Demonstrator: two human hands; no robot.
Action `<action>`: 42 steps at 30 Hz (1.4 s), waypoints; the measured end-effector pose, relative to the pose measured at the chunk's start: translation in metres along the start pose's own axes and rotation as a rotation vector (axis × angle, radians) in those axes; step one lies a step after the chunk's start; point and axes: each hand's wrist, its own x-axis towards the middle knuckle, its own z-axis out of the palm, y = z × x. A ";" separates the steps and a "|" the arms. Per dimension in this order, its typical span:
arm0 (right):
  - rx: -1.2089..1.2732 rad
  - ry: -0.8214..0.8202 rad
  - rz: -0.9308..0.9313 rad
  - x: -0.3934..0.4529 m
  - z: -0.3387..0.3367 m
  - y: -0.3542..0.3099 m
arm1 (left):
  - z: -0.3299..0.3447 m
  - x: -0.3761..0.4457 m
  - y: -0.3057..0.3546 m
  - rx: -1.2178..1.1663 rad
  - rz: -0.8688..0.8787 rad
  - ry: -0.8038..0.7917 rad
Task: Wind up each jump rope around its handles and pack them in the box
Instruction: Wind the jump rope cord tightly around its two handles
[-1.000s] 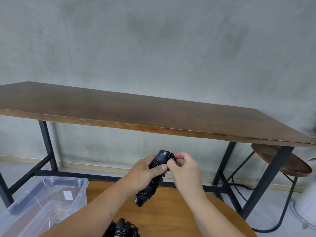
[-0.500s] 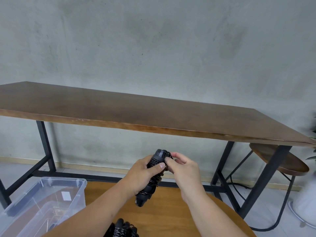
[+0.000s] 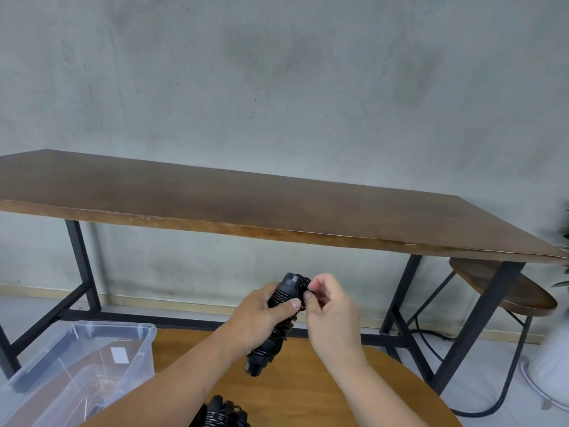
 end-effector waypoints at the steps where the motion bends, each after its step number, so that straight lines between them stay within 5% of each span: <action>1: -0.034 -0.002 -0.028 -0.001 0.000 0.000 | 0.000 0.000 0.000 0.005 -0.002 -0.002; 12: -0.051 -0.039 0.125 -0.004 0.001 -0.008 | 0.007 0.002 -0.013 0.157 0.056 0.119; 19: 0.500 -0.146 0.556 0.011 0.005 -0.012 | 0.007 0.002 -0.017 0.236 0.044 0.131; 31: 0.363 -0.149 0.442 0.020 0.008 -0.017 | 0.002 0.003 -0.013 0.121 0.022 0.159; 35: 0.338 -0.060 0.335 0.021 0.006 -0.012 | -0.002 0.003 -0.004 -0.109 -0.017 0.158; 42: 0.220 0.048 0.301 0.027 0.003 -0.010 | 0.003 0.003 -0.003 -0.082 0.003 0.124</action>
